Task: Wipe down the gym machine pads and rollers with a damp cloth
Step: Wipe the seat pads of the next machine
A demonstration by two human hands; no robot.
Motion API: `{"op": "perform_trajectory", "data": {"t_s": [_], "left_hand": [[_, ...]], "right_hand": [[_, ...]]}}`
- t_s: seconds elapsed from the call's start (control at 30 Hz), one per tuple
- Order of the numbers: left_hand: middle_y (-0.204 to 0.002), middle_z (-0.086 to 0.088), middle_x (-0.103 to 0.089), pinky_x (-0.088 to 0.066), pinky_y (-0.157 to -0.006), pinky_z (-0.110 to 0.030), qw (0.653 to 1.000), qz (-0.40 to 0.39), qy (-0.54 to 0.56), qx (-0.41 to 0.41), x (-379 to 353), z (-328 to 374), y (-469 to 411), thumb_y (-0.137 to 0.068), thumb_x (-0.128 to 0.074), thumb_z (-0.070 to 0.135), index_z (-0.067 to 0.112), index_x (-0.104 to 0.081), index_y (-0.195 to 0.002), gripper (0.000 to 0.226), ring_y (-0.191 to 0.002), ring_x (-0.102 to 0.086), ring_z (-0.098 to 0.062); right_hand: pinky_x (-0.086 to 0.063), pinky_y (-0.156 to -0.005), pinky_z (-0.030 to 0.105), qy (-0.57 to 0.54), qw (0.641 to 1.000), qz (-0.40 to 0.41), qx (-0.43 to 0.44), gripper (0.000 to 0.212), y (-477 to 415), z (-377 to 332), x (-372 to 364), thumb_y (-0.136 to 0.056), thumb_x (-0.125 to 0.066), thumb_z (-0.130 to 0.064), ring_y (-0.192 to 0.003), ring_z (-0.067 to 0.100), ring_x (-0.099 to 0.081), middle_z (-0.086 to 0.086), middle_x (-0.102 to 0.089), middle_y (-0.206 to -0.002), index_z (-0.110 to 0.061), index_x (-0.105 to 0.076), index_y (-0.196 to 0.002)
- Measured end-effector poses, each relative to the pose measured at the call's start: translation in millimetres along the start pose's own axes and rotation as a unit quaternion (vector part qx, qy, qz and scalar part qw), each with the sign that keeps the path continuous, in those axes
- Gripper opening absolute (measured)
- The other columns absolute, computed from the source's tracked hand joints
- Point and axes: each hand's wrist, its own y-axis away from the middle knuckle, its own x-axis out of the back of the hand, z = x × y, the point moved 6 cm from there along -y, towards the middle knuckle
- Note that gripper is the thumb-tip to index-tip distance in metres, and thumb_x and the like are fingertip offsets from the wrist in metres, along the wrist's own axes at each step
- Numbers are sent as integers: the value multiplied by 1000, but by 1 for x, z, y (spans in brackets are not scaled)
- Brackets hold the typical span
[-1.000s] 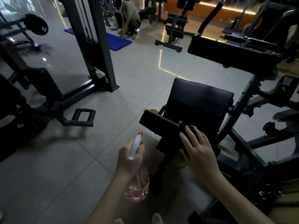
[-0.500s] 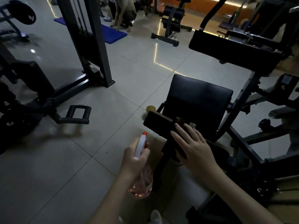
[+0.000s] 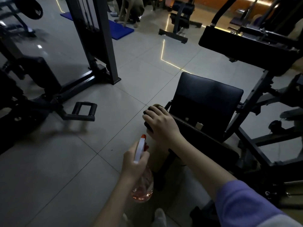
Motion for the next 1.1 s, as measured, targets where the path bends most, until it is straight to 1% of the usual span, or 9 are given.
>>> {"op": "perform_trajectory", "data": {"t_s": [0.1,0.2,0.3,0.43,0.57,0.73,0.8,0.9,1.1], "left_hand": [[-67,-8,-45,-33,-47,-19,1000,0,13,3,-1,-2,6,-83,-55,15,5,-52,-79,12,-53,-40,-4],[-71,-17,-51,-37,-51,-25,1000,2,13,3,-2,-4,9,-75,-51,23,1,-56,-86,25,-58,-45,-11],[-68,-12,-48,-36,-50,-20,1000,-2,11,1,-4,-4,11,-75,-51,24,9,-53,-78,15,-57,-45,-8],[-65,-3,-43,-33,-46,-14,1000,-14,13,-4,-5,1,12,-84,-55,17,17,-45,-71,16,-52,-41,-6],[-66,-7,-45,-34,-45,-14,1000,-20,3,-7,-5,3,12,-90,-55,0,17,-48,-72,25,-54,-42,-10],[-69,-10,-47,-36,-47,-17,1000,-29,-4,-10,-6,1,13,-89,-56,2,15,-48,-75,21,-57,-44,-13],[-68,-7,-45,-35,-47,-15,999,-33,-9,-12,-8,0,15,-89,-56,2,15,-48,-75,21,-55,-42,-8],[-65,-4,-43,-33,-46,-12,998,-49,-16,-20,-13,1,18,-89,-55,1,17,-46,-72,26,-52,-41,-3],[-65,-2,-42,-33,-45,-11,996,-84,-21,-35,-20,9,22,-91,-53,0,21,-43,-70,31,-51,-43,-1]], "right_hand": [[-40,-103,45,-13,999,11,34,28,3,1,2,-73,-62,-22,-112,31,-57,6,-66,-108,-12,-66,-99],[-39,-104,45,-16,998,19,49,38,19,3,6,-66,-76,-21,-119,31,-56,6,-65,-119,-14,-68,-103],[-39,-105,47,-16,999,17,47,46,41,7,12,-65,-80,-19,-124,32,-52,7,-60,-128,-14,-67,-109],[-34,-107,46,17,1000,-6,18,52,79,14,20,-64,-82,-21,-127,31,-49,6,-57,-132,-15,-65,-113],[-40,-104,48,44,999,-21,-22,65,122,23,27,-61,-83,-26,-128,31,-48,7,-54,-136,-16,-61,-121],[-34,-108,47,65,992,40,-98,53,104,16,25,-85,-59,-35,-131,31,-44,9,-45,-144,-16,-52,-133],[-28,-109,47,52,989,54,-126,54,74,10,17,-85,-62,-32,-131,32,-44,11,-44,-144,-14,-51,-135],[-32,-108,48,53,989,51,-125,58,54,8,10,-79,-71,-28,-130,32,-45,12,-46,-142,-13,-54,-132],[-35,-108,48,71,992,15,-99,65,101,20,19,-70,-79,-23,-131,33,-43,11,-47,-142,-13,-56,-130]]}}
